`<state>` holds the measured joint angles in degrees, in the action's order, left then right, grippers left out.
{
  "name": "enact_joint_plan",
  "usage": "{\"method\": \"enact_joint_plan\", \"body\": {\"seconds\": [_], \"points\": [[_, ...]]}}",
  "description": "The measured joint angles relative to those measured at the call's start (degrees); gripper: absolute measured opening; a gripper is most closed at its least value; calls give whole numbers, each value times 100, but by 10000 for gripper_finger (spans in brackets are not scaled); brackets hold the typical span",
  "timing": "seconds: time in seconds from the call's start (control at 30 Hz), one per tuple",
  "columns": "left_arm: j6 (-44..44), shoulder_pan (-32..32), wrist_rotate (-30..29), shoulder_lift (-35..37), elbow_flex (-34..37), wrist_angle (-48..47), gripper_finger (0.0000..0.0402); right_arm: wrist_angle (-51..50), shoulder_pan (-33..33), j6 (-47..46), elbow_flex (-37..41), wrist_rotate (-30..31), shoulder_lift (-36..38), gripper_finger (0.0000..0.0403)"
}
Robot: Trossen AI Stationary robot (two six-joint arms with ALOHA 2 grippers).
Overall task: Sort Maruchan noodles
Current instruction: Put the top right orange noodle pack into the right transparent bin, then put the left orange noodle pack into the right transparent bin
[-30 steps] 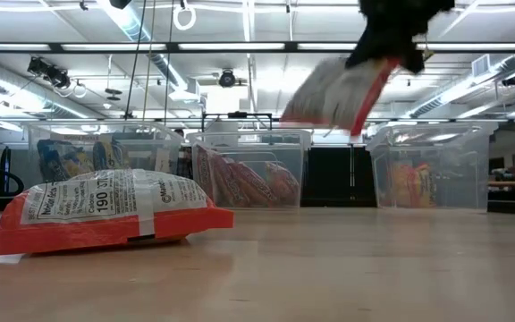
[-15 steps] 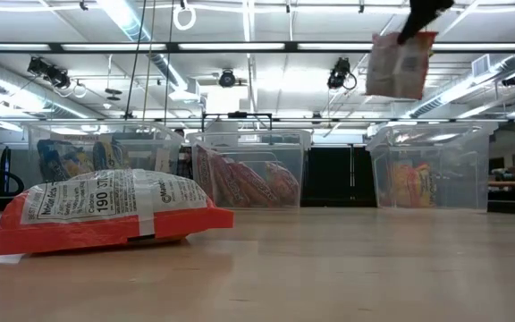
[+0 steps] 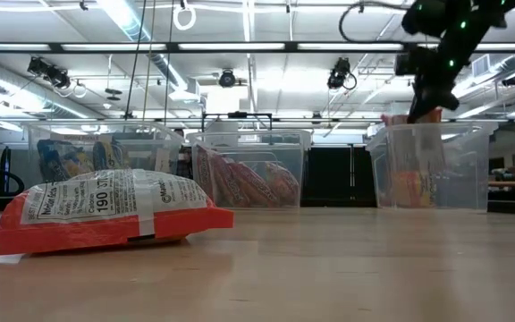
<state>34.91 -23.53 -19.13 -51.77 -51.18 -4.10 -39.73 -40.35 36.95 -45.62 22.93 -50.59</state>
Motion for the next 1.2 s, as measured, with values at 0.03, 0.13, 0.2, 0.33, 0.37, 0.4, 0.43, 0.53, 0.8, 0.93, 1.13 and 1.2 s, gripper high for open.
{"method": "enact_joint_plan", "body": {"seconds": [0.03, 0.13, 0.2, 0.33, 0.37, 0.4, 0.43, 0.53, 0.8, 0.93, 1.13, 1.2], "points": [[74, 0, -7, 0, 0, 0, 270, 177, -162, 169, 127, -106, -35, 4], [191, 2, -41, 0, 0, 0, 270, 668, -663, 492, 410, -531, -169, 4], [193, 2, -82, 0, 0, 0, 270, 848, -1001, 646, 481, -1018, -317, 4], [193, 0, -177, 0, 0, 2, 270, 873, -1561, 776, 516, -1663, -679, 4], [193, 2, -183, 0, 0, 2, 270, 876, -1682, 806, 516, -1841, -758, 4], [193, 7, -184, 0, 0, 2, 270, 886, -1786, 829, 516, -1995, -849, 4], [193, 14, -186, 0, 0, 2, 270, 888, -1875, 849, 516, -2105, -943, 4], [195, 24, -196, 0, 0, 4, 270, 892, -2048, 824, 516, -2152, -1180, 4], [195, 24, -420, 0, 0, 4, 270, 1499, -2110, 847, 516, -1987, -1390, 40], [195, 24, -444, 0, 0, 5, 270, 1465, -2108, 821, 516, -1864, -1383, 68], [191, 24, -486, 0, 0, 9, 270, 1455, -2089, 676, 516, -1806, -1348, 103], [191, 24, -486, 0, 0, 9, 270, 1455, -2045, 673, 516, -1804, -1227, 109]]}}
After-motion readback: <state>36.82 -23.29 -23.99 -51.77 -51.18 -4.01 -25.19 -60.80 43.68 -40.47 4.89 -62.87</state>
